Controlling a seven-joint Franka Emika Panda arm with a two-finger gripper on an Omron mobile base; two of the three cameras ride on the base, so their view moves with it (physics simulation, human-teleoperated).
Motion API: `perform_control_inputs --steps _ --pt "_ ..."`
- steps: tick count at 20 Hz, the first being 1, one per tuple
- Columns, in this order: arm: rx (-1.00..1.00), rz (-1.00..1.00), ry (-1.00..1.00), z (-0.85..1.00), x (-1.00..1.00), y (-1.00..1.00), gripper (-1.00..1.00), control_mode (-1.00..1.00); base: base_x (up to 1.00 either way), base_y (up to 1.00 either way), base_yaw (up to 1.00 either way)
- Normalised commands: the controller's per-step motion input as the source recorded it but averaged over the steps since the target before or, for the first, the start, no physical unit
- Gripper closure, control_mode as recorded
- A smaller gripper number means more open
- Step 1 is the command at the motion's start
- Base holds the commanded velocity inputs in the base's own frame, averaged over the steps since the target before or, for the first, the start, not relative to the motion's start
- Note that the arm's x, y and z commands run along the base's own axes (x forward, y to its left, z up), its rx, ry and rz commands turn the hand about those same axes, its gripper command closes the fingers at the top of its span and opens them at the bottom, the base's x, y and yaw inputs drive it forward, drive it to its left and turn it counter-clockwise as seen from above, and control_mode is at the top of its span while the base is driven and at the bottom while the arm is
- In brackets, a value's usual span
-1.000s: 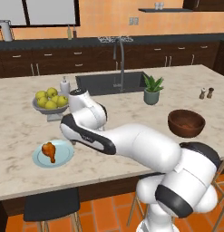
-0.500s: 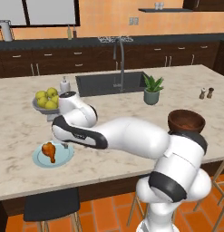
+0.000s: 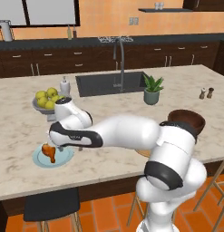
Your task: Pick the chicken drumstick and bell pepper from their plates and place them in the bowl. Then put the bowl in the fridge.
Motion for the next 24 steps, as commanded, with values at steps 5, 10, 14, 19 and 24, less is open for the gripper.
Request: perform_control_inputs --steps 5,10,14,19,24 --pt "-0.02 0.0 0.0 -0.05 0.38 0.52 -1.0 -1.0 0.0 0.0 0.0" --pt "-0.03 0.07 0.0 -0.01 0.37 0.54 -1.0 -1.0 0.0 0.0 0.0" --pt "-0.04 0.06 0.0 -0.03 0.16 0.54 -1.0 -1.0 0.0 0.0 0.0" --pt "-0.04 0.0 0.0 -0.06 0.1 0.32 -1.0 -1.0 0.0 0.0 0.0" --pt "0.0 0.0 0.0 -0.18 0.21 0.06 -1.0 -1.0 0.0 0.0 0.0"
